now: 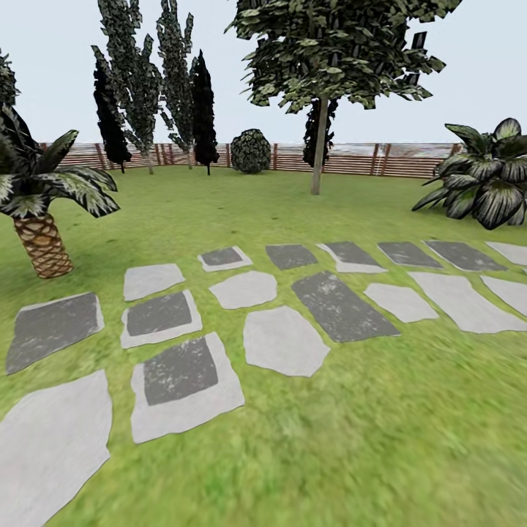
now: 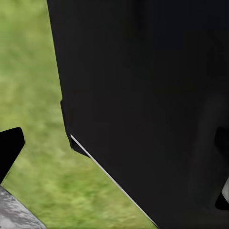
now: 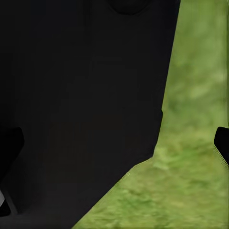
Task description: Take the three Easter eggs out of the wicker basket on the lawn in the garden, then place them on the lawn next to a single tree (choose any tree) so that all three eggs are next to the same tree and none are left in the basket.
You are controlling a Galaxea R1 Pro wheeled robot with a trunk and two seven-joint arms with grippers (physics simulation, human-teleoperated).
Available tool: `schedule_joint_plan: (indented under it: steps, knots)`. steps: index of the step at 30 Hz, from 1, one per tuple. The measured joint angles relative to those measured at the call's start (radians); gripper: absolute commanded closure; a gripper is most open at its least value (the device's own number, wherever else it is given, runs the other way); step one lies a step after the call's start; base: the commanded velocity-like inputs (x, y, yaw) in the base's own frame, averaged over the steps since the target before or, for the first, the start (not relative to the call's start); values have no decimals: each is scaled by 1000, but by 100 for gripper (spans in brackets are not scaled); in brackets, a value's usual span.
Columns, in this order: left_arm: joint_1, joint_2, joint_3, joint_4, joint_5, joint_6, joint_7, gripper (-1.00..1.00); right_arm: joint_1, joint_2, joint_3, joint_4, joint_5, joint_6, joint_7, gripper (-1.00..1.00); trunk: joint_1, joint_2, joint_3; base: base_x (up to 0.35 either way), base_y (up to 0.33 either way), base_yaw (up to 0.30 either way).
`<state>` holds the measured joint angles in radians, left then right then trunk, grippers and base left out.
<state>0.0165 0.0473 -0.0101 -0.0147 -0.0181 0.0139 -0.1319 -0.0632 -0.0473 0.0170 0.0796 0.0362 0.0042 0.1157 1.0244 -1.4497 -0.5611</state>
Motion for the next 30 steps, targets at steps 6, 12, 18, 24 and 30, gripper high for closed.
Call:
schedule_joint_plan:
  steps: [6,12,18,24,30]
  knots:
    - [0,0,0,1,0,0,0,-100,0,0,0,0,0,0,-1,-100,0,0,0,344,73,0]
    - [0,0,0,0,0,0,0,-100,0,0,0,0,0,0,-2,-100,0,0,0,344,73,0]
    - [0,0,0,0,0,0,0,-100,0,0,0,0,0,0,-2,-100,0,0,0,344,72,0]
    - [0,0,0,0,0,0,0,-100,0,0,0,0,0,0,-2,-100,0,0,0,344,70,0]
    - [0,0,0,0,0,0,0,-100,0,0,0,0,0,0,-2,-100,0,0,0,344,43,0]
